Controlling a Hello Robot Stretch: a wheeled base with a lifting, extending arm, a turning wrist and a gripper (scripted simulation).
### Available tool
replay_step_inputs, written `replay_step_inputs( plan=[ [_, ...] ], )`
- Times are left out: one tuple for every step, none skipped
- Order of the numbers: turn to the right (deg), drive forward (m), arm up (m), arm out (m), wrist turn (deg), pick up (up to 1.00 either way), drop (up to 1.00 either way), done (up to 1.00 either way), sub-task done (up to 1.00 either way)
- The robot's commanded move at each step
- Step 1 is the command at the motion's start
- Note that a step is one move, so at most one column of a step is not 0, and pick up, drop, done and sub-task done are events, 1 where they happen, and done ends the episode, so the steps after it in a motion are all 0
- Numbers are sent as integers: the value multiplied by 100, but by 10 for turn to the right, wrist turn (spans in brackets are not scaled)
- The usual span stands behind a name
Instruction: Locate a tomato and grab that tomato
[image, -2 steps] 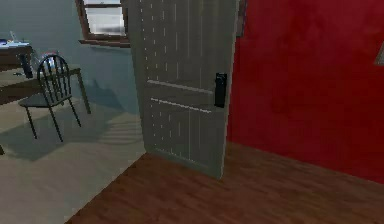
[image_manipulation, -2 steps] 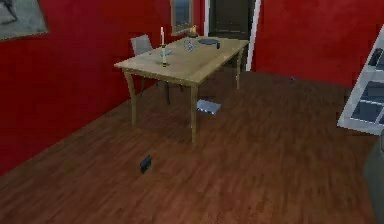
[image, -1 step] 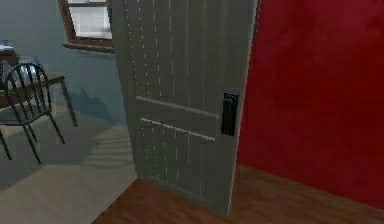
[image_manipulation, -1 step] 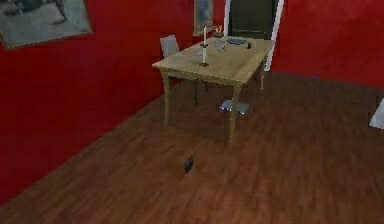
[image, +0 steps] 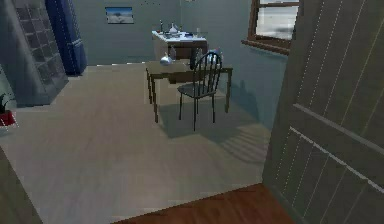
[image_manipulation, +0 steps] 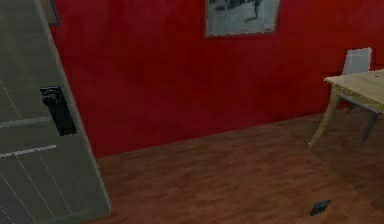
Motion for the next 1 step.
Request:
replay_step_inputs(
  plan=[
    [-120, 0, 0, 0, 0, 0, 0, 0, 0]
  ],
)
